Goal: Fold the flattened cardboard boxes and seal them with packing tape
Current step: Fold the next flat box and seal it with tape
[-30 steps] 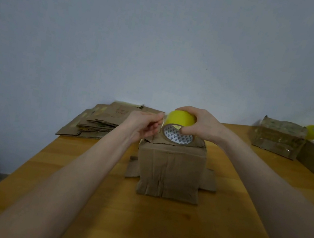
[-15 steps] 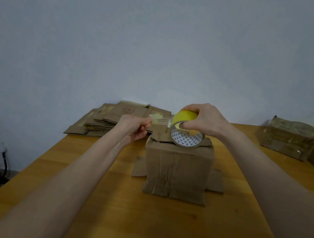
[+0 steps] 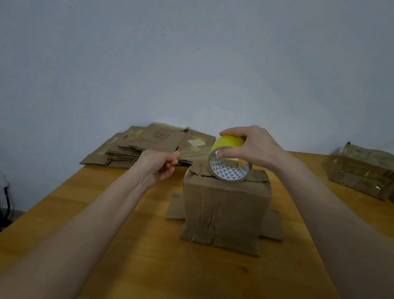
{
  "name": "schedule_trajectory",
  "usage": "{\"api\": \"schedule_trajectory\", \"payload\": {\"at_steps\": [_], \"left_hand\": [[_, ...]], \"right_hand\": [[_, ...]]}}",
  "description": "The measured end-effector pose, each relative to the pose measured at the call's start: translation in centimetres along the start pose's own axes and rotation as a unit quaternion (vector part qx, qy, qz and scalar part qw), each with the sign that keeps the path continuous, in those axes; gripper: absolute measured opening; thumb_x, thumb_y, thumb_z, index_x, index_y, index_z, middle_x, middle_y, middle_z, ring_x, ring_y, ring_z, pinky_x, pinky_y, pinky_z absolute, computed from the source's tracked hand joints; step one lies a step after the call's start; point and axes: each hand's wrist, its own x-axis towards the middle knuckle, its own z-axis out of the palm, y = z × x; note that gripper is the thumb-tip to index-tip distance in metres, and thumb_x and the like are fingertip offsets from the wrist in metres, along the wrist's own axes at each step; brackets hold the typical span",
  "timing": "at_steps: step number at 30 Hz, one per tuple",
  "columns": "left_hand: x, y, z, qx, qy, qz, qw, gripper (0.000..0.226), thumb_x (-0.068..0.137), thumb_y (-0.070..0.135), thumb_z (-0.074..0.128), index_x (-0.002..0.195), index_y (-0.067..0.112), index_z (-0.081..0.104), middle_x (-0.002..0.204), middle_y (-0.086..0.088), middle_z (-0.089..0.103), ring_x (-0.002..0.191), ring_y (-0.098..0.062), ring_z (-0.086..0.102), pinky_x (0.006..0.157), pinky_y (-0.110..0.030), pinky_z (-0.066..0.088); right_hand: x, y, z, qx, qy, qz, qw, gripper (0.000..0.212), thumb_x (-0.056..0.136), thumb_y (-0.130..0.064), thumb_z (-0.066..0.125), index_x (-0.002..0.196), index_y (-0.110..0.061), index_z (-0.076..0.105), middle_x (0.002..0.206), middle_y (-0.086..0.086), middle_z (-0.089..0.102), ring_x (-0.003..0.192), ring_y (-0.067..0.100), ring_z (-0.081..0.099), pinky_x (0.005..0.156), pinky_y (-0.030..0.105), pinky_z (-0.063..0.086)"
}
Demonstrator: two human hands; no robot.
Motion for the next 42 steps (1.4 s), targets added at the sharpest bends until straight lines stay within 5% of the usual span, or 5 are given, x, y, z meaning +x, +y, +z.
{"api": "schedule_trajectory", "payload": {"at_steps": [25,29,32,36,42], "left_hand": [[-0.6,-6.1,-1.0,0.129,-0.079,-0.087,0.985,0.016,0.093,0.02,0.058,0.096,0.005,0.057,0.062,-0.002,0.053,0.045,-0.008,0.045,0.036,-0.016,0.039],[0.5,-6.0,-2.0,0.454,-0.063,0.018,0.889,0.063,0.09,0.04,0.06,0.139,0.01,0.034,0.077,-0.009,0.063,0.047,-0.011,0.052,0.039,-0.02,0.042],[0.4,-3.4,-1.7,0.402,-0.008,0.178,0.898,0.059,0.088,0.039,0.063,0.138,0.014,0.042,0.108,-0.003,0.062,0.078,-0.011,0.06,0.064,-0.025,0.054],[-0.4,-0.8,1.5,0.443,-0.199,0.25,0.838,0.11,0.067,0.042,0.082,0.151,0.019,0.015,0.149,0.003,0.033,0.135,-0.015,0.034,0.11,-0.035,0.033],[1.2,-1.1,3.4,0.521,-0.258,0.245,0.776,0.117,0.06,0.04,0.088,0.151,0.021,0.017,0.145,0.004,0.039,0.132,-0.014,0.037,0.104,-0.028,0.035]], "right_hand": [[-0.8,0.2,0.8,0.03,0.0,0.045,0.999,0.045,0.071,-0.042,0.079,0.105,-0.021,0.058,0.097,-0.001,0.058,0.09,0.017,0.055,0.064,0.024,0.042],[-0.8,0.1,0.6,0.03,0.014,0.053,0.998,0.051,0.071,-0.044,0.079,0.111,-0.02,0.059,0.102,0.0,0.058,0.094,0.018,0.055,0.069,0.026,0.042],[-1.0,0.4,0.3,0.053,0.01,0.061,0.997,0.051,0.071,-0.043,0.079,0.111,-0.022,0.056,0.104,-0.001,0.058,0.095,0.018,0.055,0.073,0.027,0.045],[-1.5,1.3,0.0,0.14,0.007,0.104,0.985,0.05,0.074,-0.036,0.079,0.113,-0.019,0.052,0.103,-0.003,0.058,0.09,0.013,0.057,0.074,0.027,0.048],[-2.6,2.6,-1.0,0.159,-0.041,0.115,0.98,0.036,0.073,-0.018,0.078,0.104,-0.02,0.062,0.101,0.002,0.065,0.097,0.019,0.061,0.088,0.037,0.05]]}}
